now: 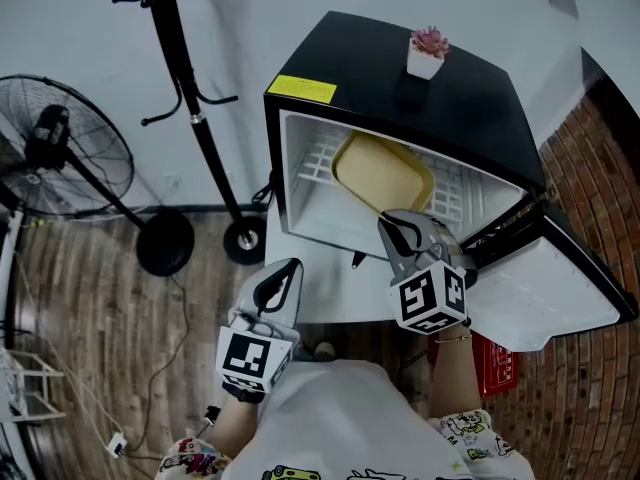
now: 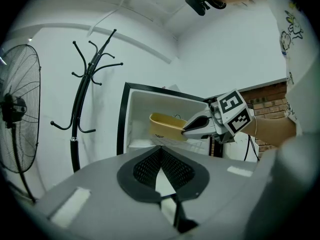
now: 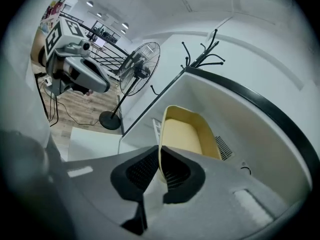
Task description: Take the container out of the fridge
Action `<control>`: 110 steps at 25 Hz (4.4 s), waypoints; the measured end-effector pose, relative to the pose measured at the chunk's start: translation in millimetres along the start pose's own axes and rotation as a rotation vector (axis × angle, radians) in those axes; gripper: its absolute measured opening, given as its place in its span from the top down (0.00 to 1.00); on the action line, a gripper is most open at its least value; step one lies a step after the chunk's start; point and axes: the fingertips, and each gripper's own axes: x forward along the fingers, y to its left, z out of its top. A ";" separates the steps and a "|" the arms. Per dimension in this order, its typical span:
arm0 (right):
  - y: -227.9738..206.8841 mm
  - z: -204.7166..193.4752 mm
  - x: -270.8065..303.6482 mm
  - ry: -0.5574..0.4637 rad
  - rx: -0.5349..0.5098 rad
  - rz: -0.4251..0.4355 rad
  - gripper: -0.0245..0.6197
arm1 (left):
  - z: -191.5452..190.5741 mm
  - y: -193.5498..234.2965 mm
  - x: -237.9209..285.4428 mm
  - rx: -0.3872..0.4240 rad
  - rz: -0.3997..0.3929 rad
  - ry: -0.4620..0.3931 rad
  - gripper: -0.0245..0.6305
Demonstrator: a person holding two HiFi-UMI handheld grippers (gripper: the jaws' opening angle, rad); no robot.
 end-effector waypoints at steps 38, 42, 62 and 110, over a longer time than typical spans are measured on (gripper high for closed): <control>122.8 -10.1 -35.9 -0.206 0.491 0.248 0.94 | -20.9 -7.1 -31.7 0.000 0.056 0.046 0.96; 124.1 -24.1 -38.1 -0.190 0.553 0.233 0.93 | -28.2 -13.9 -23.7 -0.008 0.031 0.068 0.96; 116.6 -57.4 -38.0 -0.245 0.908 0.180 0.93 | -52.3 -33.0 11.4 -0.032 -0.055 0.133 0.96; 95.4 -59.8 -38.4 -0.277 0.975 0.123 0.94 | -48.0 -10.2 20.0 -0.014 -0.044 0.108 0.96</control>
